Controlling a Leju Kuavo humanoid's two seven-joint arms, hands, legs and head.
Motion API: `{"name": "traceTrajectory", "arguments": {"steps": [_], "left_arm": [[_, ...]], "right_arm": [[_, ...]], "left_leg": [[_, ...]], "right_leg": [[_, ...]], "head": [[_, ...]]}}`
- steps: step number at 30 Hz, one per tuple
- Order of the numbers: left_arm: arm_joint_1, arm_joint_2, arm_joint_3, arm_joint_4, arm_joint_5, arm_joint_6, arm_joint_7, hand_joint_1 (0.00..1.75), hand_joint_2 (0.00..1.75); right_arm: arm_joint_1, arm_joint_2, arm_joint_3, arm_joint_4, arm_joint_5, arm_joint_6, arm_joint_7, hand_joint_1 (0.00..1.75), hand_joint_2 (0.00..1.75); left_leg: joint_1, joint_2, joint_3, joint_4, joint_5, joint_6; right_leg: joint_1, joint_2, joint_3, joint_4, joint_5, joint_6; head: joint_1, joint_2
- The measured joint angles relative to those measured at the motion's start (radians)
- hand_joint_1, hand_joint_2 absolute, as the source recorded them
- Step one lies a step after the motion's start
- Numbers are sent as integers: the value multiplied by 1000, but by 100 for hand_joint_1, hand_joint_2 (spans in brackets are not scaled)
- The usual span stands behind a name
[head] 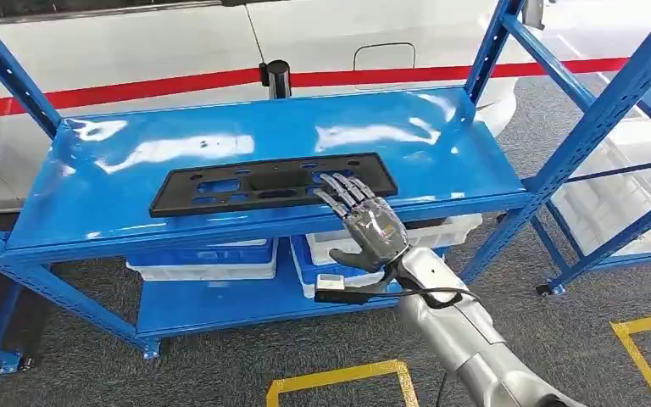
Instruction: Take the parts from the cabinet and place them on the table.
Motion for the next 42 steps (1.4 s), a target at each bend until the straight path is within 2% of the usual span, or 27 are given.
{"name": "traceTrajectory", "arguments": {"steps": [1,2,3,4,5,6,10,12,15,23,24,25,26,34,42], "left_arm": [[-1,-1,0,0,0,2,-2,0,175],[-2,-2,0,0,0,3,-5,0,175],[-4,-3,1,0,0,6,-9,0,175],[-5,-4,2,0,0,11,-15,0,175],[-5,-4,3,0,0,16,-20,0,175],[-5,-4,5,0,0,29,-30,0,175],[-8,-9,13,0,0,44,-46,0,175],[-8,-9,18,0,1,45,-47,0,175],[-8,-10,22,0,1,47,-49,0,175],[-8,-11,26,0,5,40,-60,0,175],[-8,-11,28,0,9,40,-63,0,175],[-8,-11,31,0,11,44,-65,0,175],[-8,-11,34,0,11,50,-66,0,175],[-7,-16,43,-22,12,72,-66,0,175],[-6,-22,43,-58,14,74,-67,0,175]], "right_arm": [[-10,9,5,0,1,6,1,0,175],[-22,18,9,0,1,16,3,0,175],[-38,29,15,0,-2,33,7,0,175],[-58,39,23,3,-3,50,11,0,175],[-73,52,28,6,-6,62,14,0,175],[-90,66,36,13,-9,74,15,0,175],[-142,109,57,38,-11,93,16,0,175],[-150,116,63,44,-11,94,18,0,175],[-156,122,68,55,-11,93,20,0,175],[-172,140,81,76,-5,91,24,0,175],[-179,148,84,82,6,91,29,0,0],[-190,157,92,91,17,90,36,0,0],[-202,166,98,100,25,89,41,0,175],[-269,232,119,246,40,52,74,0,175],[-283,253,116,393,51,25,180,0,175]], "left_leg": [[-1,0,1,1,-1,-1],[-3,0,1,1,-2,-3],[-14,-1,-3,8,-6,-8],[-12,1,-4,7,-7,-12],[-12,1,-4,10,-9,-10],[-9,2,-5,10,-8,-2],[-3,3,-3,7,-8,-10],[-2,3,-2,6,-8,-13],[0,3,-2,6,-8,-20],[-1,3,-3,5,-8,-21],[-1,3,-3,6,-8,-21],[-2,3,-3,6,-8,-21],[-2,3,-3,6,-8,-21],[-3,1,-3,6,-8,-21],[-4,1,-3,6,-8,-21]], "right_leg": [[0,0,47,-96,36,1],[2,0,87,-175,60,-3],[9,1,105,-203,69,-11],[7,1,99,-205,75,-17],[4,1,101,-207,77,-15],[0,2,102,-207,79,-12],[7,3,102,-207,78,-14],[9,3,102,-207,77,-20],[11,3,102,-206,76,-20],[10,3,102,-206,76,-21],[10,3,102,-206,76,-21],[9,3,102,-206,76,-21],[9,3,102,-206,76,-21],[7,2,102,-207,76,-21],[6,2,102,-207,76,-21]], "head": [[0,0],[0,0],[-2,0],[-4,0],[-3,0],[-3,0],[-4,0],[-3,0],[-3,0],[-3,0],[-3,0],[-3,0],[-3,0],[-3,0],[-3,0]]}}
